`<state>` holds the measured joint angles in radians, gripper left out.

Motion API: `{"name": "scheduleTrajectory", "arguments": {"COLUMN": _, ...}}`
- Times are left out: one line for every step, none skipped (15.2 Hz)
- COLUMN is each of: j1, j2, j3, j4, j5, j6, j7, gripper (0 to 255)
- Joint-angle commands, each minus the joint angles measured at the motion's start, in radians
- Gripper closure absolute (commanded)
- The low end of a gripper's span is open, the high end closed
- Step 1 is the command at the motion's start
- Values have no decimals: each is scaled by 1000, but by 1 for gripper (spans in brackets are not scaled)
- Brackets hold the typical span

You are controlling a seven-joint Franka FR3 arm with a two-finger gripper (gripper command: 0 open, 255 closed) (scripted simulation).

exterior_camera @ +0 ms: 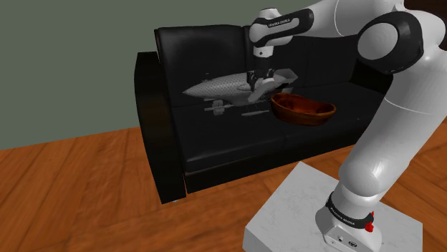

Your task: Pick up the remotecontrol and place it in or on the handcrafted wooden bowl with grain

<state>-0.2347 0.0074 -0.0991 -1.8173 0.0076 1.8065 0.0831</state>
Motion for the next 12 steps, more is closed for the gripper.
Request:
{"name": "scheduleTrajectory", "arguments": {"j1": 0, "j2": -1, "j3": 0, "j4": 27, "j5": 0, "j6": -28, "j7": 0, "gripper": 255}}
{"name": "scheduleTrajectory", "arguments": {"j1": 0, "j2": -1, "j3": 0, "j4": 40, "j5": 0, "j6": -41, "j7": 0, "gripper": 255}}
{"name": "scheduleTrajectory", "arguments": {"j1": 0, "j2": -1, "j3": 0, "j4": 54, "j5": 0, "j6": -55, "j7": 0, "gripper": 255}}
{"name": "scheduleTrajectory", "arguments": {"j1": 0, "j2": 0, "j3": 0, "j4": 68, "j5": 0, "j6": -68, "j7": 0, "gripper": 255}}
{"name": "scheduleTrajectory", "arguments": {"j1": 0, "j2": 0, "j3": 0, "j4": 82, "j5": 0, "j6": -82, "j7": 0, "gripper": 255}}
{"name": "scheduleTrajectory", "arguments": {"j1": 0, "j2": 0, "j3": 0, "j4": 89, "j5": 0, "j6": -88, "j7": 0, "gripper": 255}}
{"name": "scheduleTrajectory", "arguments": {"j1": -11, "j2": -11, "j3": -11, "j4": 76, "j5": -2, "j6": -87, "j7": -22, "gripper": 255}}
{"name": "scheduleTrajectory", "arguments": {"j1": -22, "j2": -22, "j3": -22, "j4": 65, "j5": -3, "j6": -86, "j7": -43, "gripper": 255}}
{"name": "scheduleTrajectory", "arguments": {"j1": -33, "j2": -31, "j3": -33, "j4": 54, "j5": -5, "j6": -86, "j7": -65, "gripper": 255}}
{"name": "scheduleTrajectory", "arguments": {"j1": -44, "j2": -40, "j3": -45, "j4": 45, "j5": -7, "j6": -85, "j7": -87, "gripper": 255}}
{"name": "scheduleTrajectory", "arguments": {"j1": -55, "j2": -48, "j3": -57, "j4": 37, "j5": -9, "j6": -85, "j7": -110, "gripper": 255}}
{"name": "scheduleTrajectory", "arguments": {"j1": -66, "j2": -55, "j3": -69, "j4": 31, "j5": -11, "j6": -85, "j7": -132, "gripper": 255}}
